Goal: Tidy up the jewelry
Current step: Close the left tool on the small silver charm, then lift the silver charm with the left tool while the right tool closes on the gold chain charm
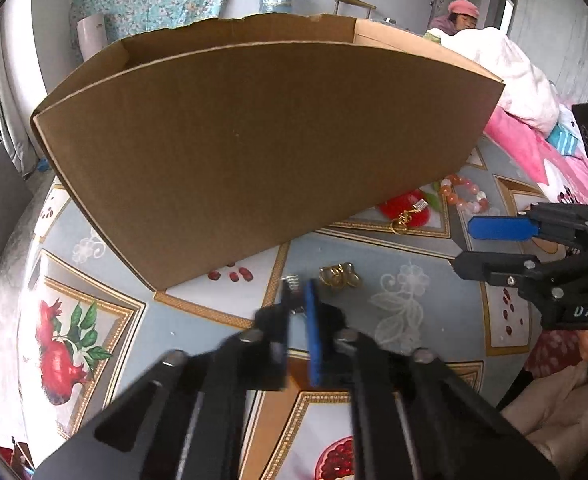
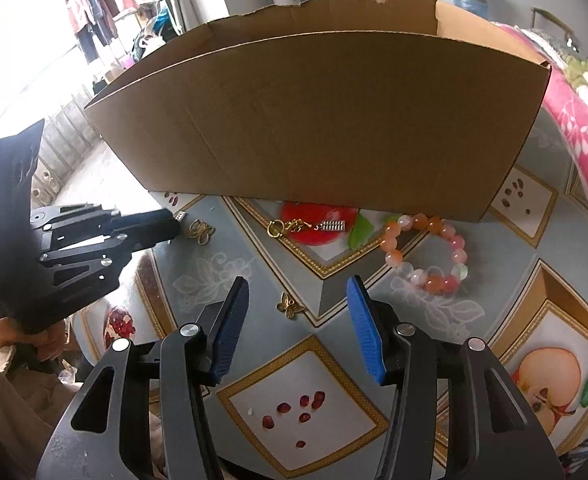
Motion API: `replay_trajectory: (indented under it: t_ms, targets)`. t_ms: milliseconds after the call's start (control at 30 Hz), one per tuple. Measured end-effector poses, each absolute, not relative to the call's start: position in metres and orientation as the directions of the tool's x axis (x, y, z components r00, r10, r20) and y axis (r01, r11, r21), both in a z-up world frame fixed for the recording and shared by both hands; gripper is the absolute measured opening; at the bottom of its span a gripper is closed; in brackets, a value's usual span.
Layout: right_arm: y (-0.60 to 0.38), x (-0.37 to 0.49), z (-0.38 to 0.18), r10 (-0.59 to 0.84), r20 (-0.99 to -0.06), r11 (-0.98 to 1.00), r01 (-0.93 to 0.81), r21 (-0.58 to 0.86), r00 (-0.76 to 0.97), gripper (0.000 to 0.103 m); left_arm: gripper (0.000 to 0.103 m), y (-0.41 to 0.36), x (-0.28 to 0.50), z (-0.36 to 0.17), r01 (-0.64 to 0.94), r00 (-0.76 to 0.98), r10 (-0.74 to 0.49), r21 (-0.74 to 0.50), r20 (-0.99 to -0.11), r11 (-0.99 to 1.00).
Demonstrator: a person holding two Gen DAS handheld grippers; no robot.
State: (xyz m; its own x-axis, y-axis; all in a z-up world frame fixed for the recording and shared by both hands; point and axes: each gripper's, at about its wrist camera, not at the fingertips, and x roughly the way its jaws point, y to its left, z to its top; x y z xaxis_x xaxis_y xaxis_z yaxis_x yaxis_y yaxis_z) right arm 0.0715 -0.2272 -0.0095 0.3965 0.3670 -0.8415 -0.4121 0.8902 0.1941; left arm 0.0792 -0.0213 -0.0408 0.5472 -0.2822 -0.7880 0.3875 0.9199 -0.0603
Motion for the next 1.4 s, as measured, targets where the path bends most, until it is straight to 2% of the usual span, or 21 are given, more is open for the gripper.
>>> replay_trajectory:
  t_ms: [500, 667, 900, 1400]
  targets:
    - [-0.232, 0.068, 0.002, 0.367, -0.833, 0.891, -0.413, 0.187, 0.414, 0.048, 0.004, 0.006, 0.056, -0.011, 0.363, 0.597, -0.355, -0.153, -0.72, 0.919]
    - [-0.238, 0.065, 0.006, 0.367, -0.833, 0.895, -0.402, 0.194, 0.414, 0.048, 0.004, 0.016, 0.051, 0.013, 0.384, 0.641, -0.427, -0.214, -0.638, 0.898]
    - [-0.233, 0.06, 0.01, 0.364, -0.837, 0.89, -0.419, 0.182, 0.409, 0.048, 0.004, 0.025, 0.054, -0.005, 0.345, 0.615, -0.417, -0.248, -0.67, 0.905]
    - [-0.206, 0.065, 0.018, 0.351, -0.836, 0.868, -0.481, 0.121, 0.422, 0.046, 0.004, 0.036, 0.052, -0.013, 0.318, 0.625, -0.4, -0.25, -0.67, 0.915]
